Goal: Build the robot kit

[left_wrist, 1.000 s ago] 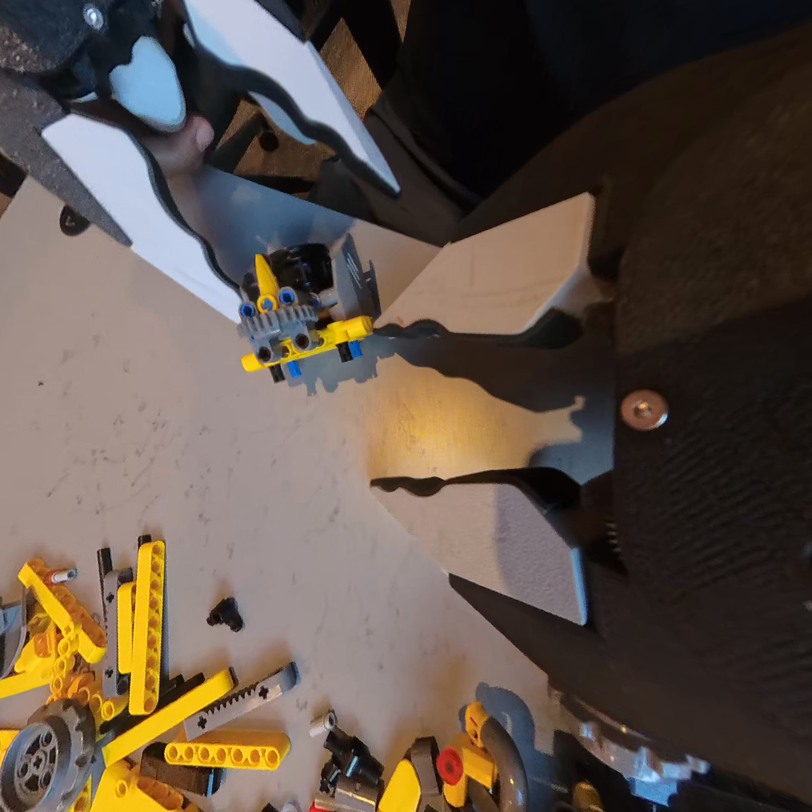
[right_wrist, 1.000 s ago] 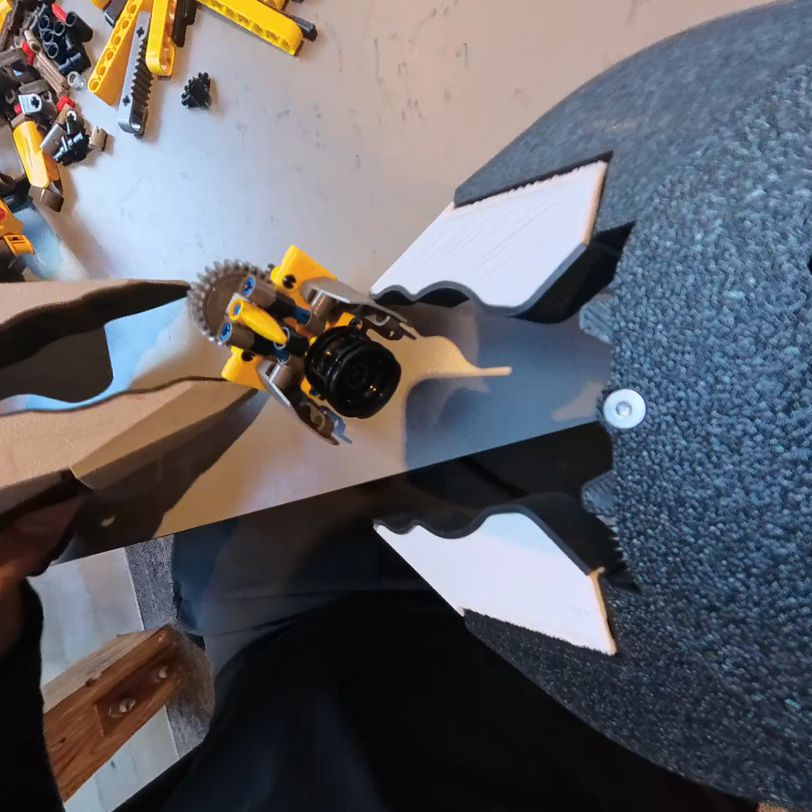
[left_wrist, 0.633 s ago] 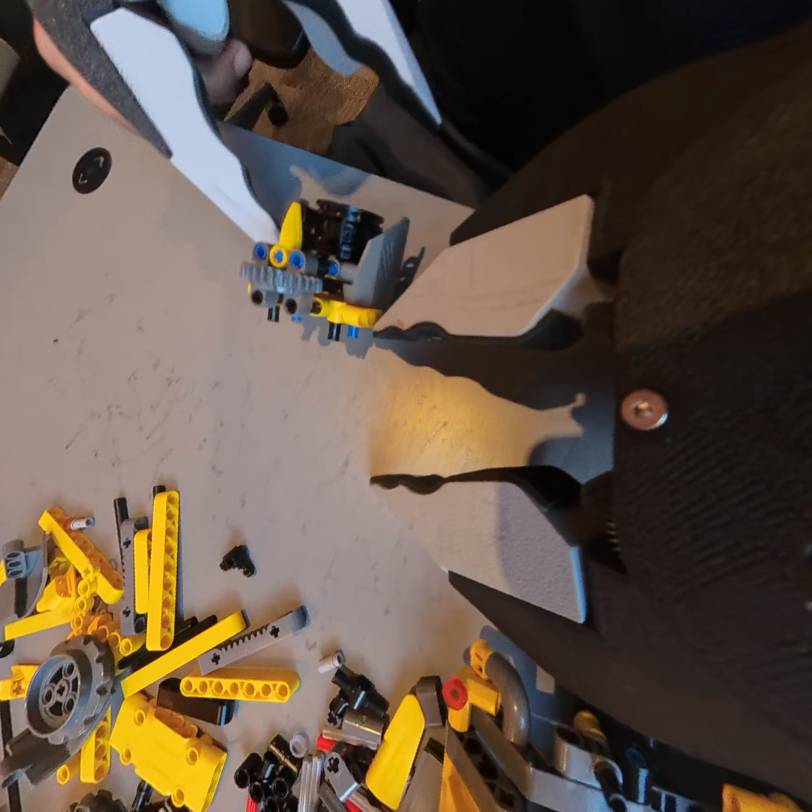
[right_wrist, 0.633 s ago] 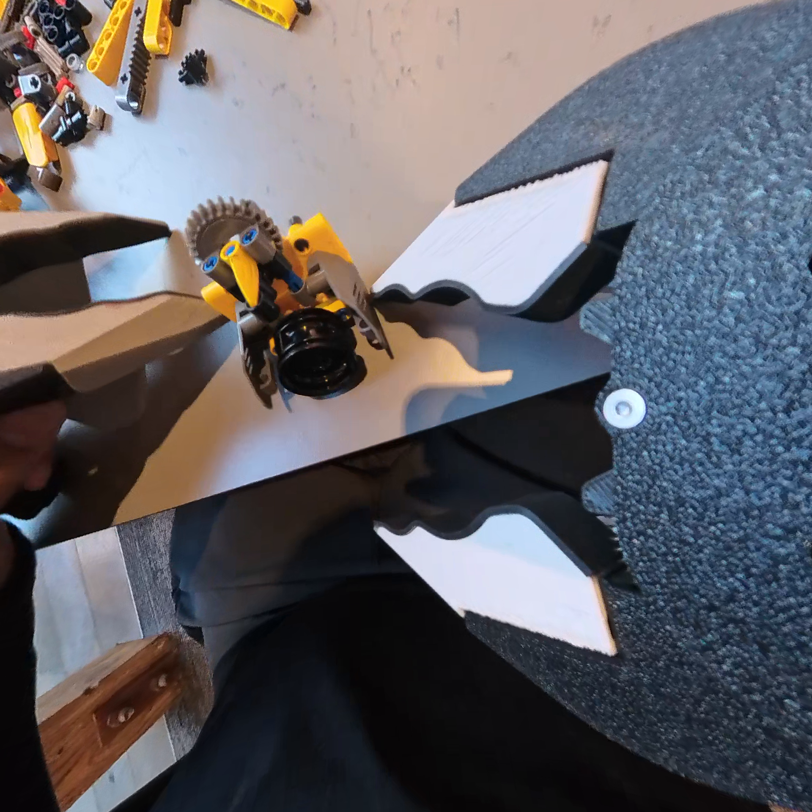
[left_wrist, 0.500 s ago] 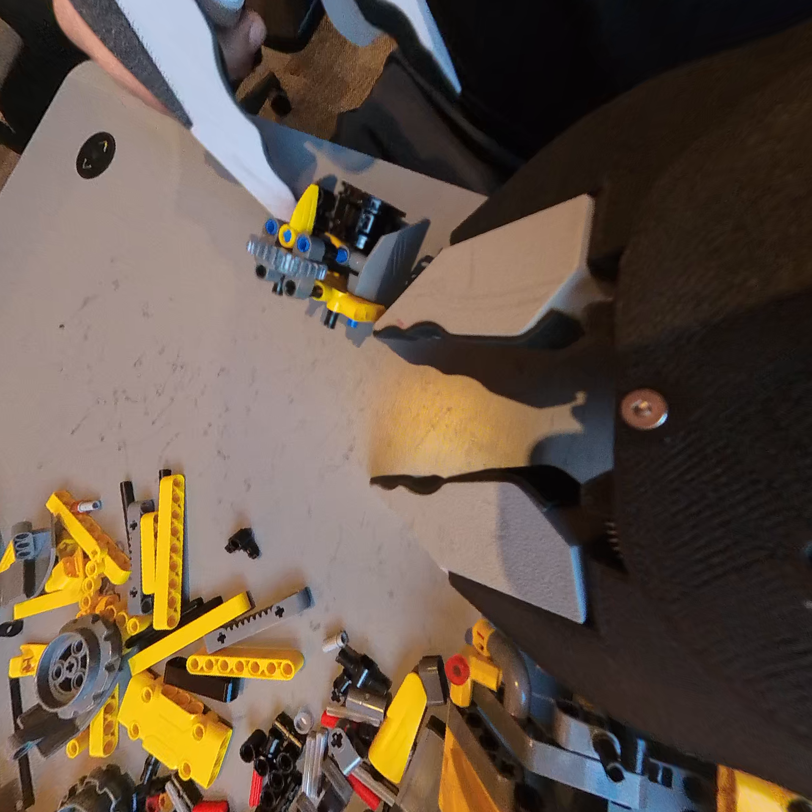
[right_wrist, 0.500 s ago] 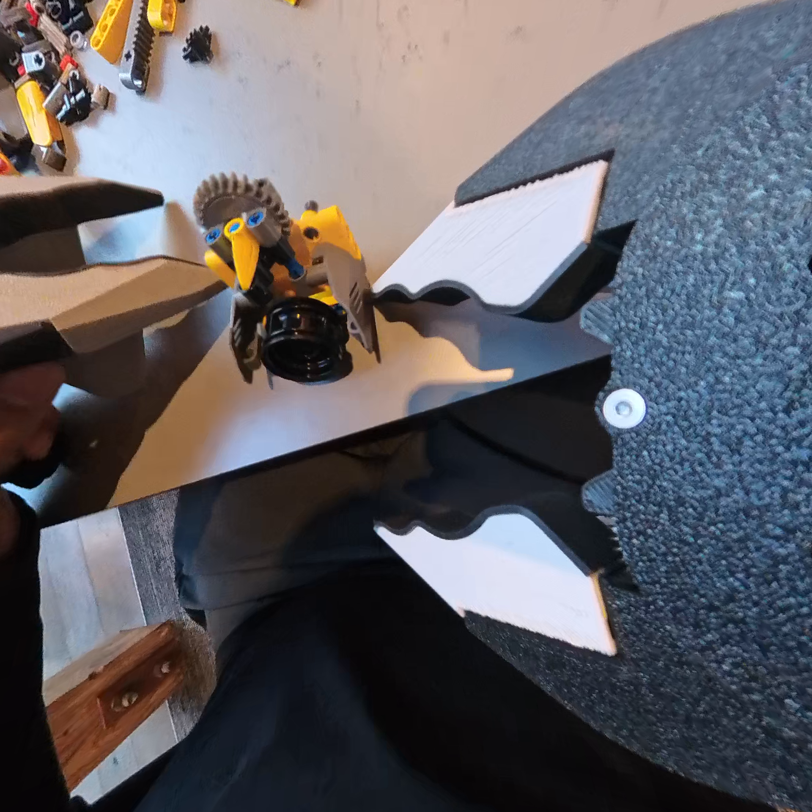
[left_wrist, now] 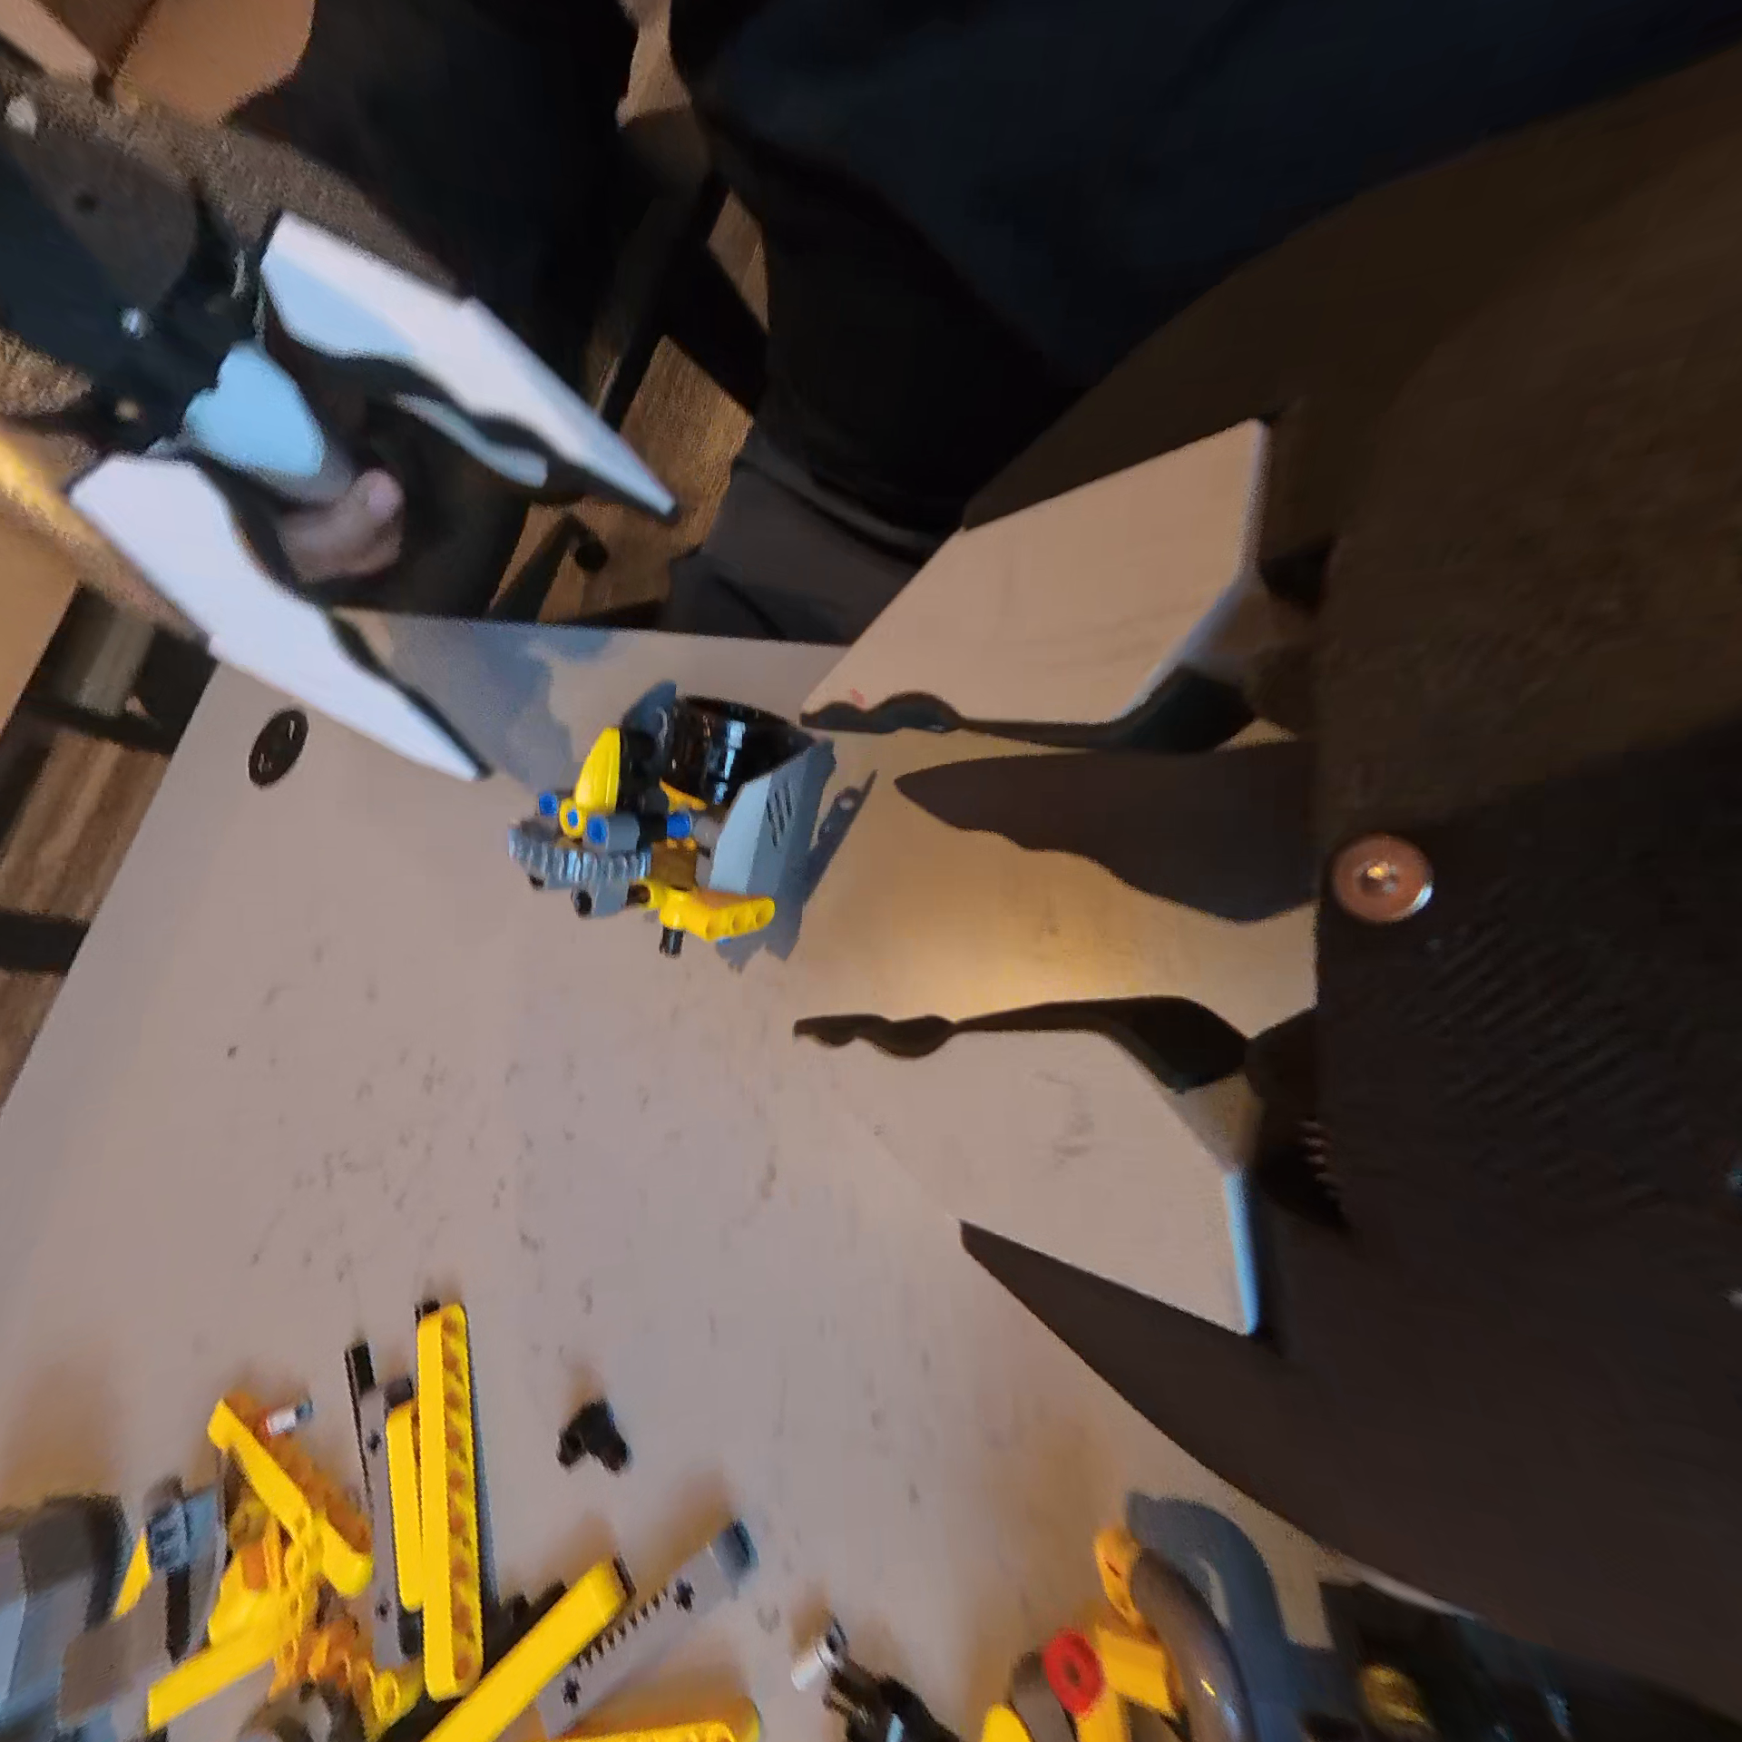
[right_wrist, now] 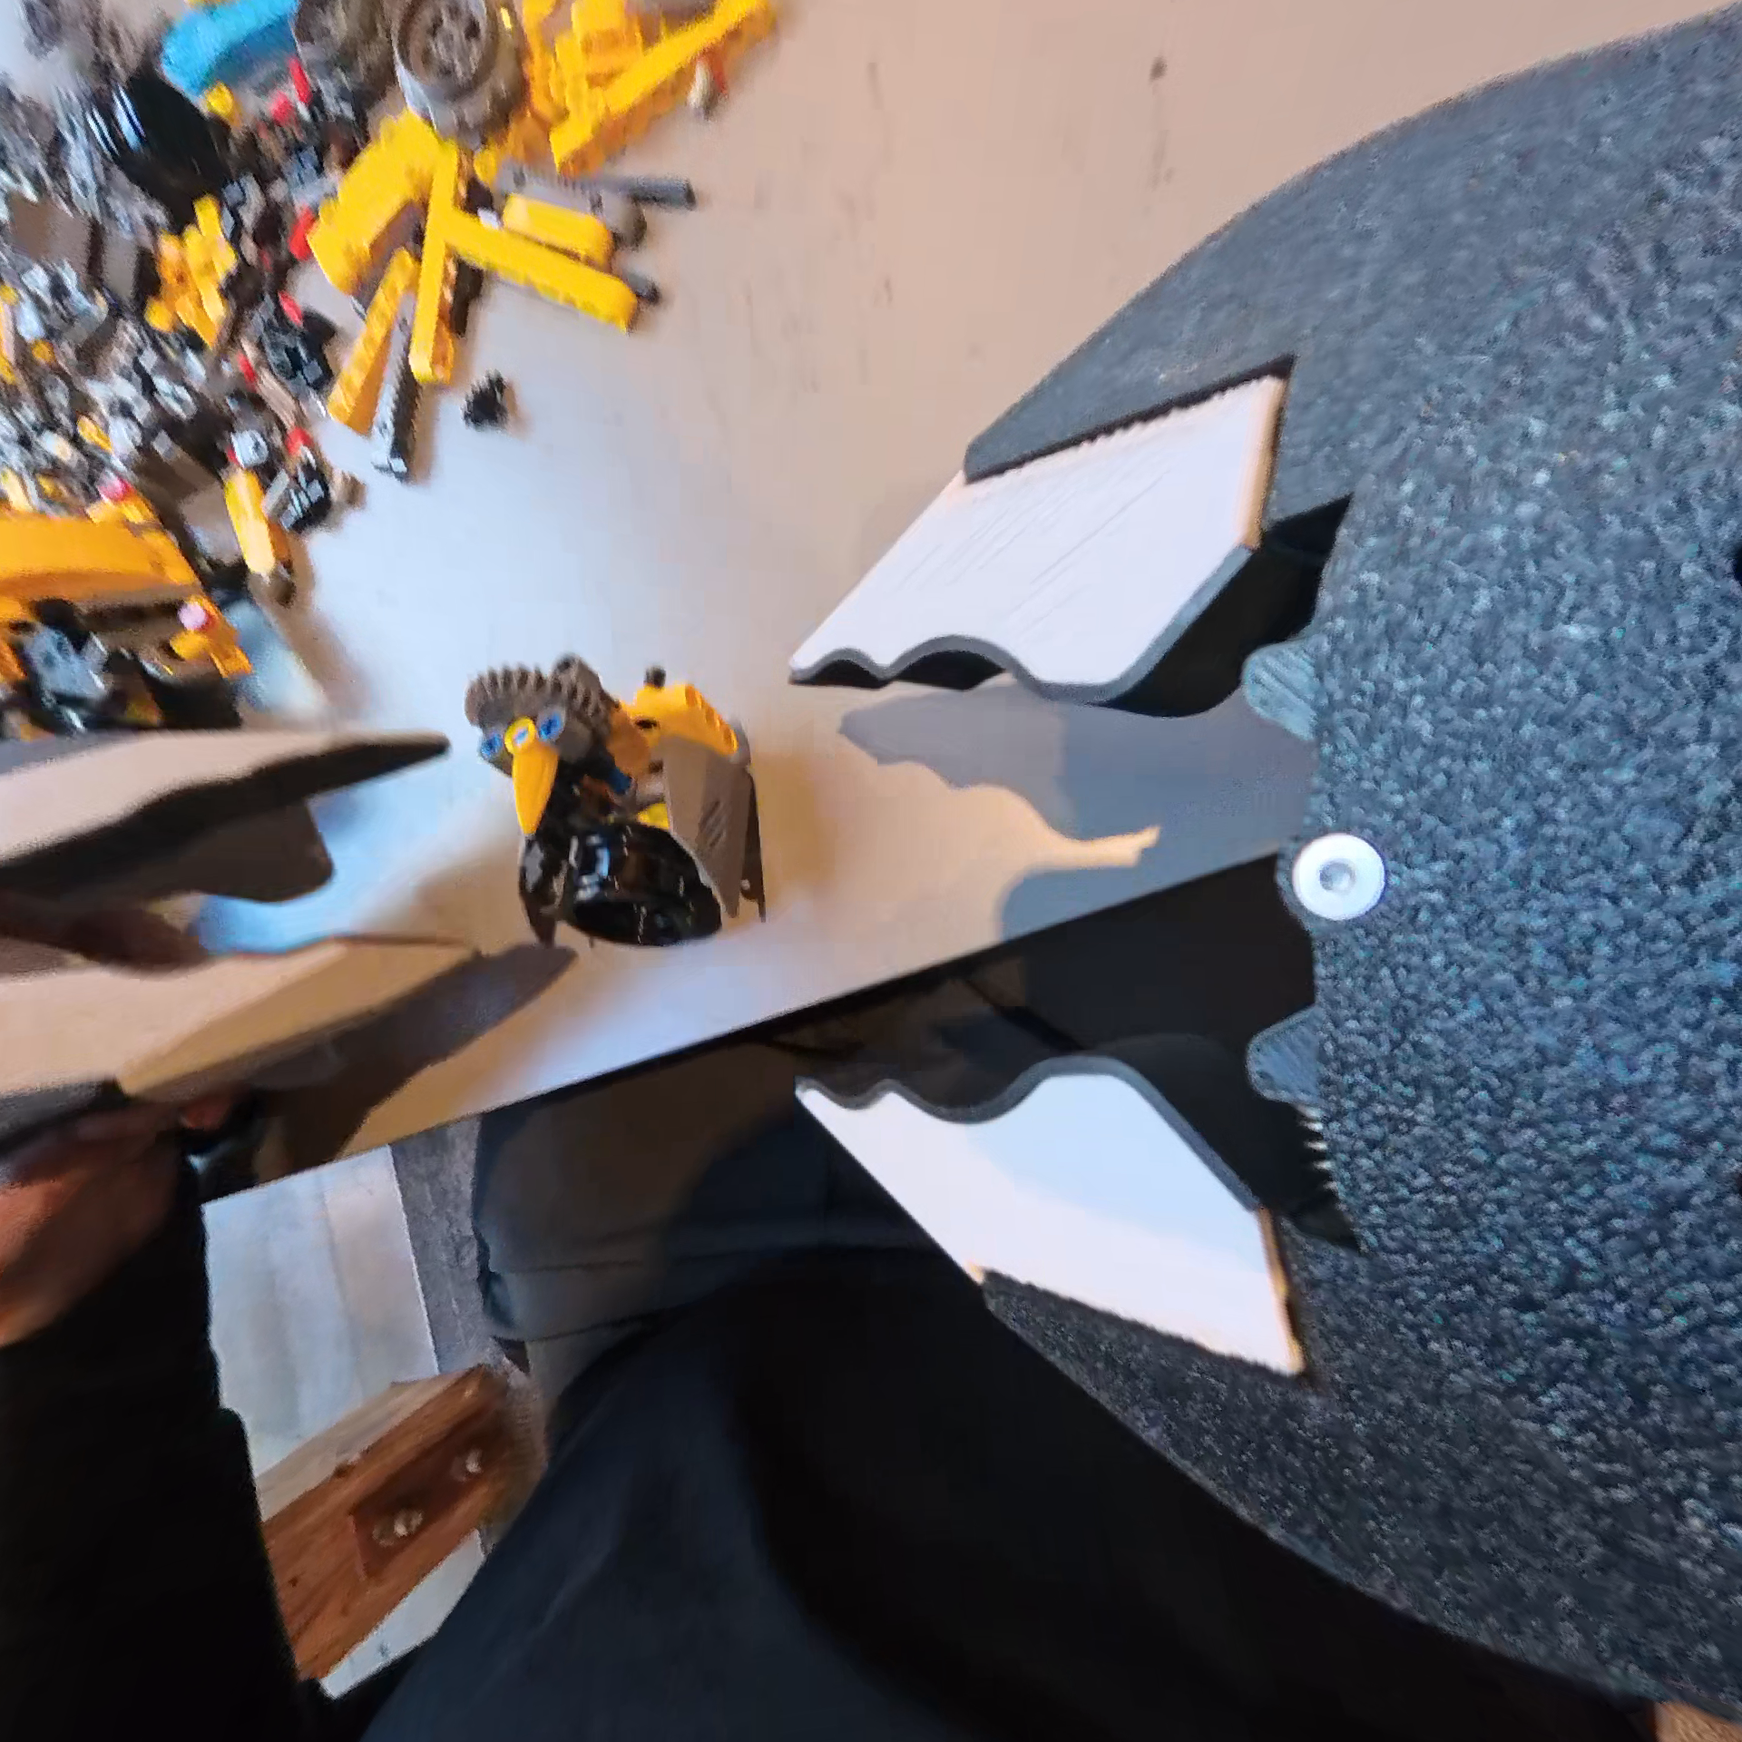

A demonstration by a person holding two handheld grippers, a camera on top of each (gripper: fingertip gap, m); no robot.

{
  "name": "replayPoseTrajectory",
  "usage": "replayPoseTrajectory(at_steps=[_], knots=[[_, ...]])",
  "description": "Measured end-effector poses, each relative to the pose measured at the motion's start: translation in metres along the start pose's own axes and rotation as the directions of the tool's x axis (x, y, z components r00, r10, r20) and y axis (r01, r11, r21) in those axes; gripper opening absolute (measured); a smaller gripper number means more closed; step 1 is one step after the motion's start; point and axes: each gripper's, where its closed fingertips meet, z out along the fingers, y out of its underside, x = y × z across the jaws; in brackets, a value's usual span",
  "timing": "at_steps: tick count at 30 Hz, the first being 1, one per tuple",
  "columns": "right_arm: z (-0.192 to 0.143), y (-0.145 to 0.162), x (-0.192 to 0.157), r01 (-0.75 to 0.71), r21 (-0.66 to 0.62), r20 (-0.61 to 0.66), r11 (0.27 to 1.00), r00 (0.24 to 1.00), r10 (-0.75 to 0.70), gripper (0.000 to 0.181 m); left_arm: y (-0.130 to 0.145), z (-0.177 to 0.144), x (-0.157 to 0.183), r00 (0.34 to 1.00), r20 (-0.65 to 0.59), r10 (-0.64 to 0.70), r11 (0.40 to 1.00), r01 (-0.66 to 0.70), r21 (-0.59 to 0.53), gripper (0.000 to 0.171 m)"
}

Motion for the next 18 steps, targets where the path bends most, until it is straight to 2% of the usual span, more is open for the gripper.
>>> replayPoseTrajectory(at_steps=[3,9,13,14,16,18], knots=[[-0.007,-0.01,0.015,-0.001,0.059,-0.019,0.998,1.0,0.002,0.07,0.0,0.005,0.012,0.996,-0.087,-0.012,1.0,0.011,-0.011,0.06],[-0.007,-0.027,0.035,-0.083,0.141,0.048,0.987,0.996,0.077,0.036,-0.001,0.009,0.015,0.991,-0.126,-0.05,0.999,0.047,-0.025,0.065],[-0.001,-0.03,0.043,-0.082,0.142,0.06,0.987,0.995,0.074,0.041,0.001,0.013,0.017,0.99,-0.081,-0.115,0.993,0.113,-0.03,0.075],[0.001,-0.027,0.045,-0.075,0.128,0.063,0.989,0.996,0.067,0.046,0.004,0.014,0.012,0.991,-0.024,-0.133,0.991,0.132,-0.038,0.077],[0.005,-0.02,0.048,-0.07,0.094,0.08,0.993,0.995,0.063,0.052,0.009,0.017,0.002,0.981,0.106,-0.159,0.986,0.164,-0.034,0.07],[0.008,-0.013,0.041,-0.072,0.058,0.159,0.996,0.985,0.062,0.057,0.009,0.018,0.009,0.977,0.128,-0.172,0.984,0.176,-0.02,0.074]])
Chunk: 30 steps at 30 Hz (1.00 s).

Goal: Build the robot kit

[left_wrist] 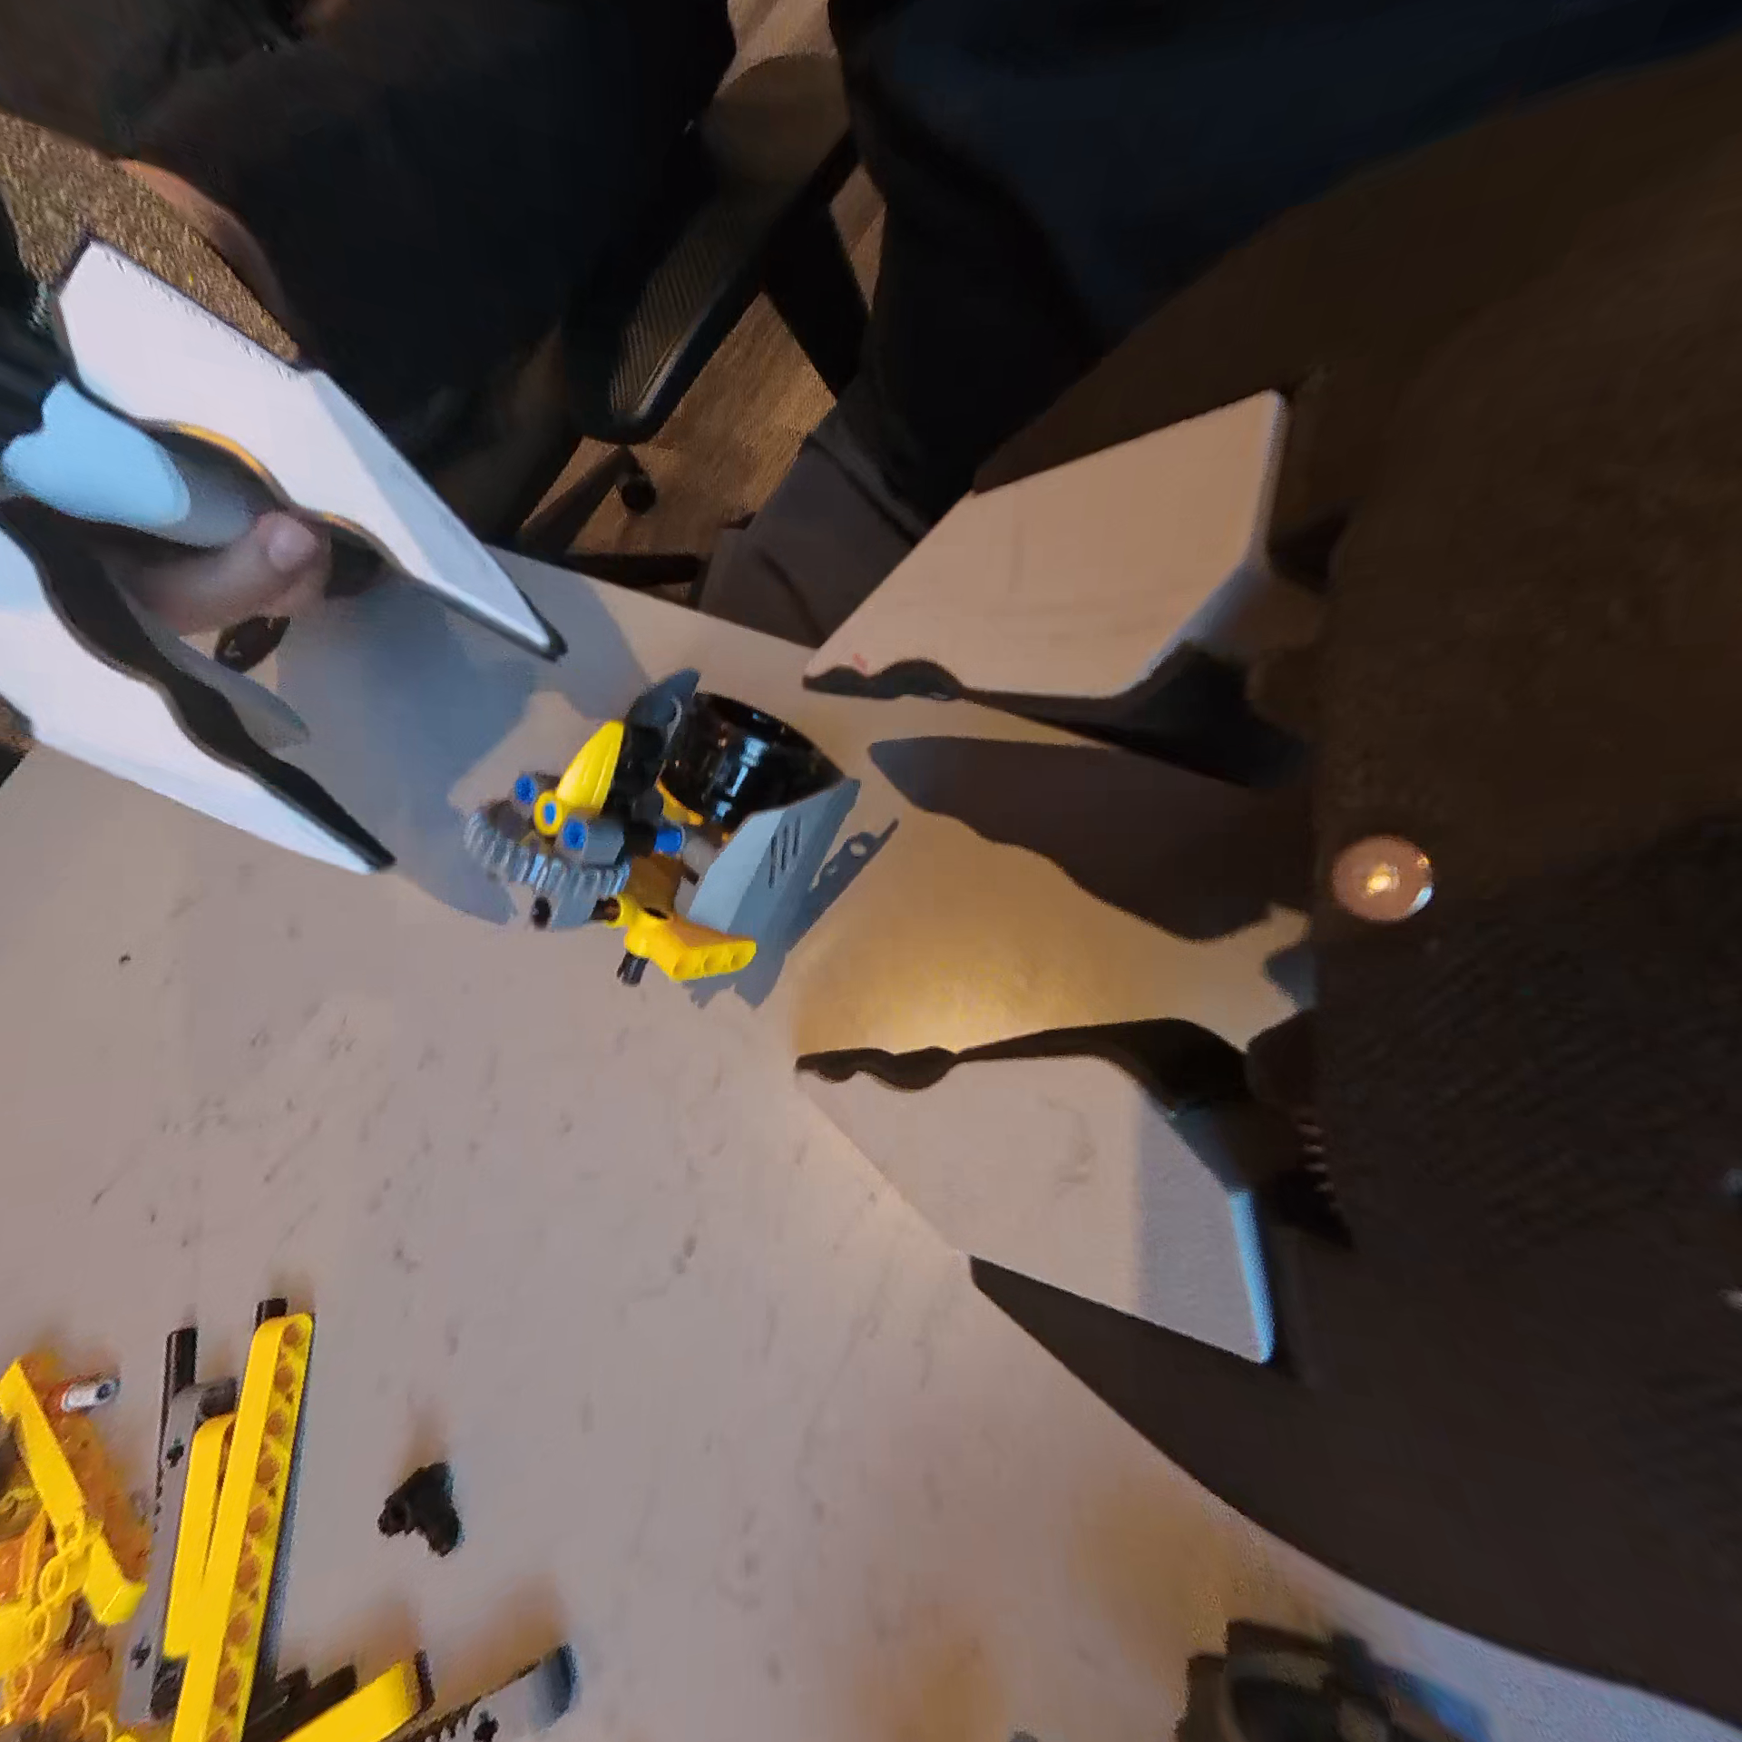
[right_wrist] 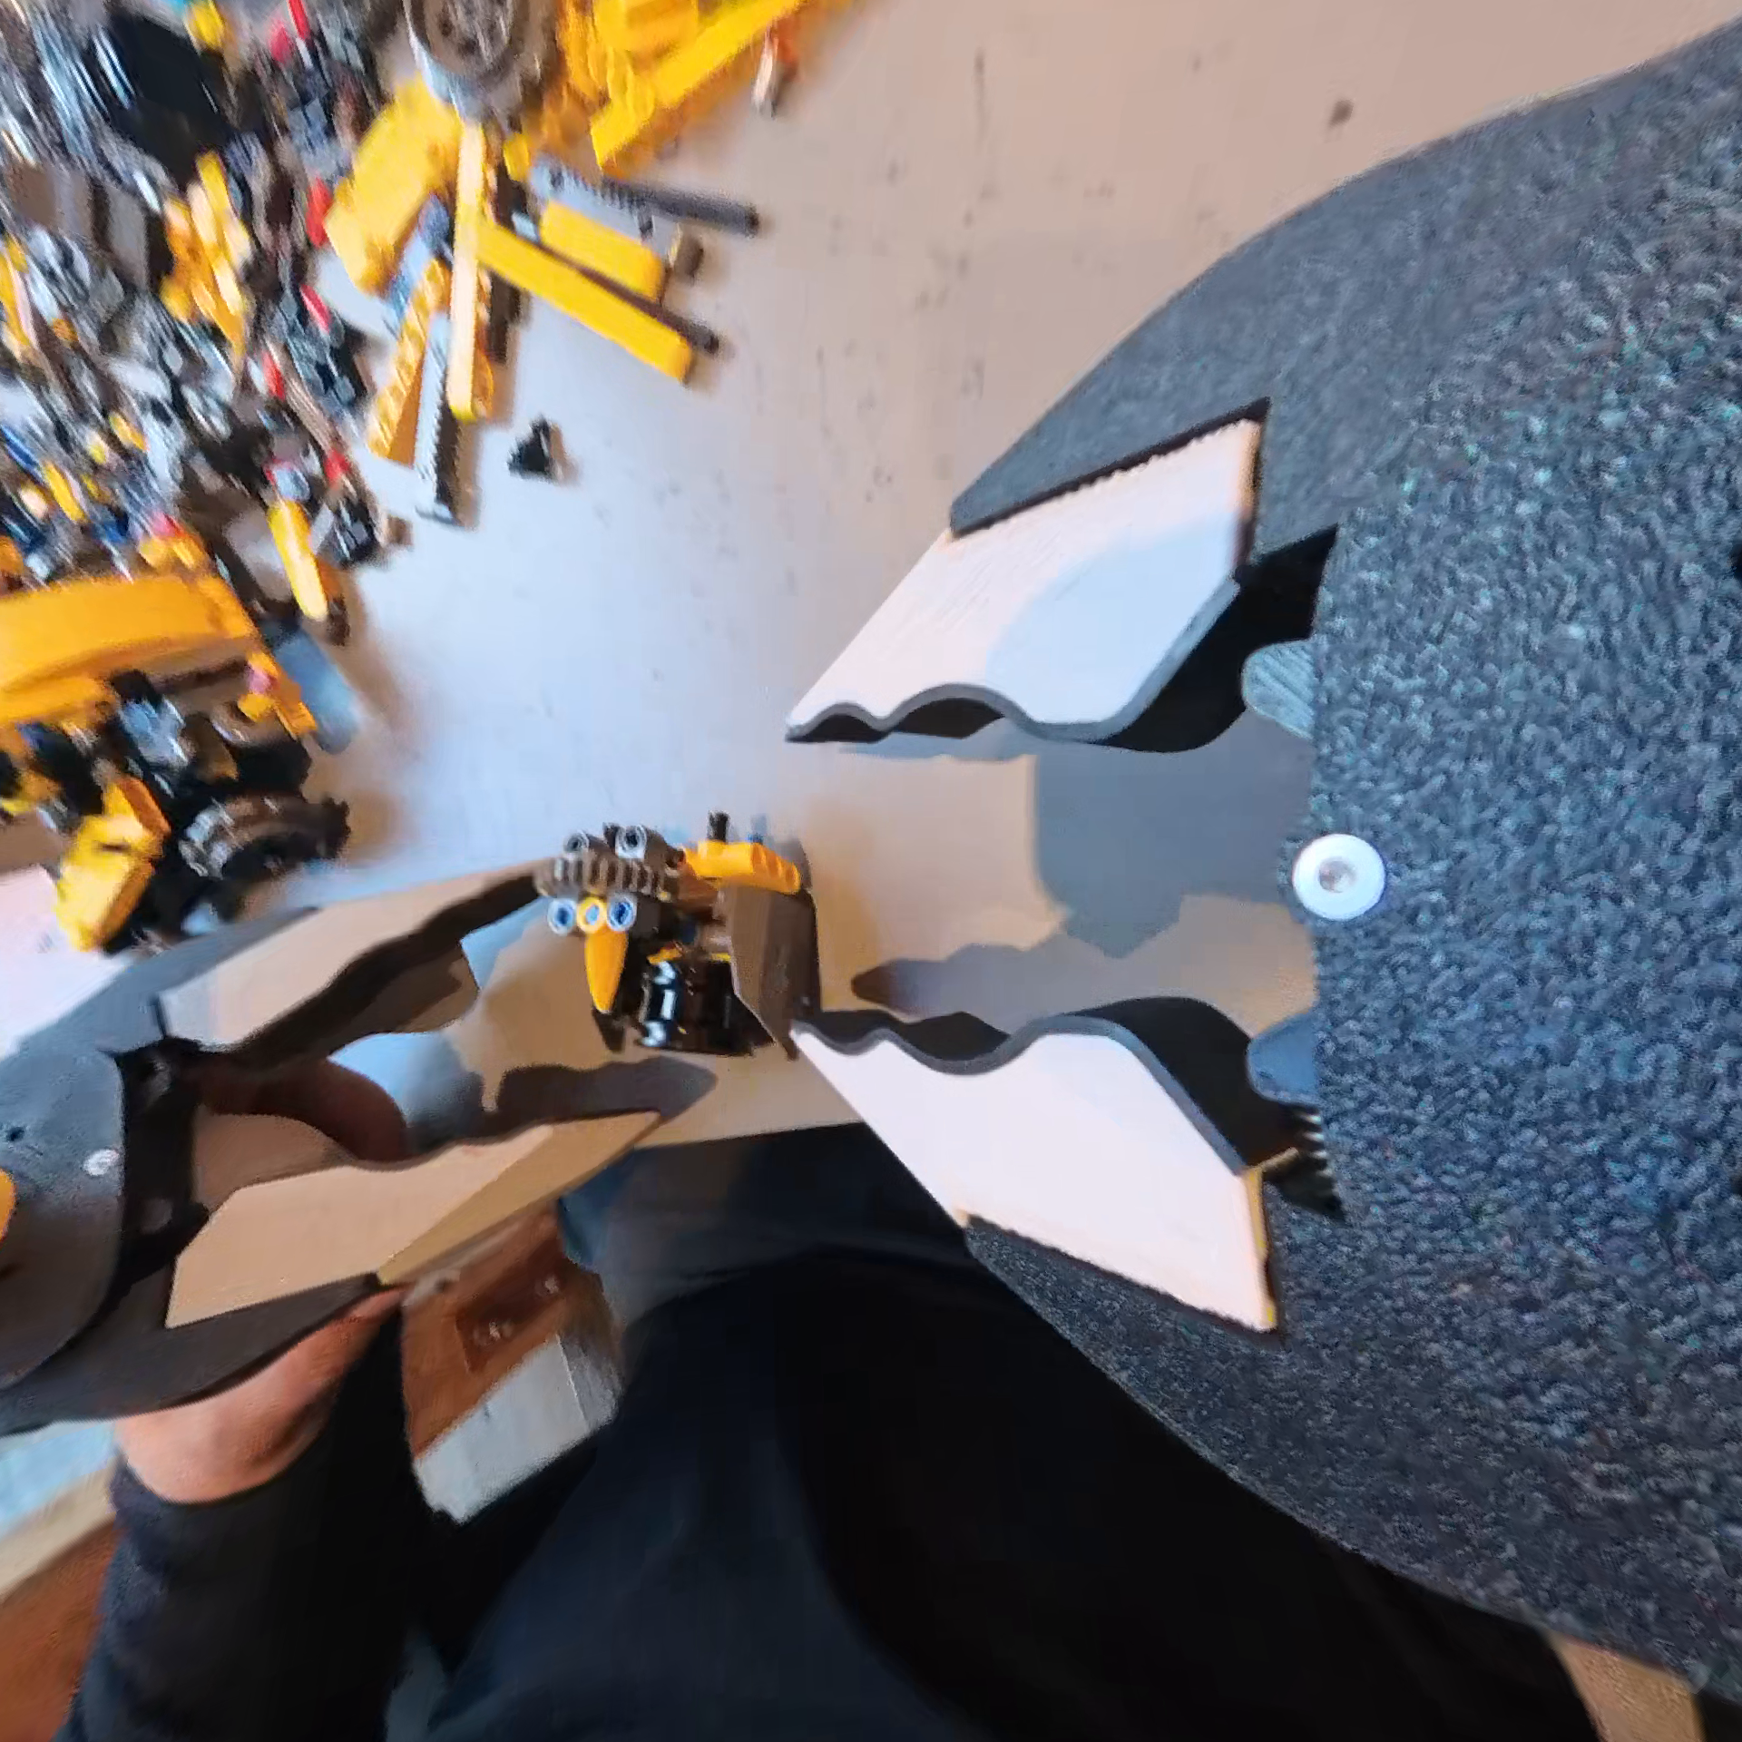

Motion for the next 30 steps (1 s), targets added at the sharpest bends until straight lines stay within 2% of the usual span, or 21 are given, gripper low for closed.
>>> replayPoseTrajectory(at_steps=[5,11,17,26,30], knots=[[0.016,0.013,-0.003,0.052,-0.115,0.041,0.992,0.998,-0.047,0.066,0.01,-0.005,0.001,0.995,0.091,0.051,0.999,-0.049,-0.019,0.074],[0.031,0.016,-0.009,0.021,-0.169,0.015,0.985,1.0,-0.019,0.058,0.012,-0.004,0.005,0.992,0.122,0.041,0.999,-0.041,0.0,0.076],[0.035,0.02,-0.031,0.004,-0.176,-0.01,0.984,1.0,-0.006,0.052,0.015,-0.004,0.005,0.984,0.16,0.074,0.997,-0.075,-0.005,0.076],[0.052,0.012,-0.067,0.027,-0.142,0.057,0.989,0.998,-0.019,0.053,0.02,-0.015,-0.006,0.979,0.183,0.09,0.996,-0.092,0.0,0.077],[0.055,0.012,-0.075,0.057,-0.158,0.068,0.986,0.997,-0.046,0.051,0.023,-0.018,-0.005,0.984,0.108,0.14,0.99,-0.138,-0.027,0.082]])
